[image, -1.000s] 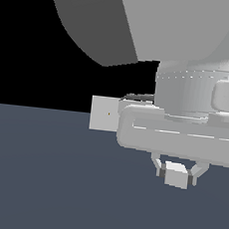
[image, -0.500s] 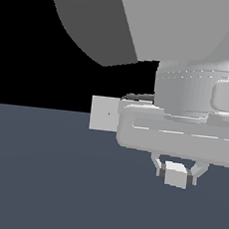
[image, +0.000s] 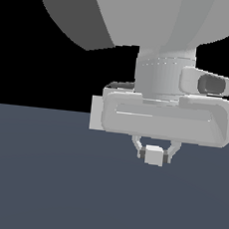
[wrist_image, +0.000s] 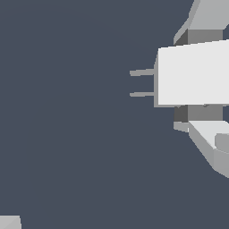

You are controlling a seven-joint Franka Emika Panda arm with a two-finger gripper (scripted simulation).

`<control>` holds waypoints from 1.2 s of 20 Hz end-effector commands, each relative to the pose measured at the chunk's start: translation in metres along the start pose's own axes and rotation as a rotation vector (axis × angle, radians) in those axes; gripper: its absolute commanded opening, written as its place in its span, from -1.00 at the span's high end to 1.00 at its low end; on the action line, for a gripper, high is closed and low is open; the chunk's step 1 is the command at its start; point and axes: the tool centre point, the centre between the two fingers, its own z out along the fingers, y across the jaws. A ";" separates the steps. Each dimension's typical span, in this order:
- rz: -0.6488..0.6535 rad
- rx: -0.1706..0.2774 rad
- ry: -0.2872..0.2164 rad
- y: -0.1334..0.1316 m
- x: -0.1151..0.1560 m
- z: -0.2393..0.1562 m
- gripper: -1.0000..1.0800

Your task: Plug the charger into the wall socket.

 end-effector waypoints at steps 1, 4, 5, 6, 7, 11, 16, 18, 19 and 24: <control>-0.033 0.008 0.001 -0.020 0.009 -0.010 1.00; -0.082 0.018 0.001 -0.049 0.020 -0.024 1.00; -0.098 0.022 0.001 -0.058 0.024 -0.029 1.00; -0.113 0.025 0.001 -0.067 0.027 -0.033 1.00; -0.127 0.028 0.001 -0.075 0.030 -0.037 1.00; -0.171 0.039 0.001 -0.102 0.038 -0.050 1.00; -0.200 0.046 0.001 -0.119 0.043 -0.058 1.00; -0.203 0.048 0.001 -0.121 0.044 -0.058 1.00; -0.203 0.048 0.001 -0.121 0.044 -0.058 1.00; -0.203 0.048 0.001 -0.121 0.044 -0.058 1.00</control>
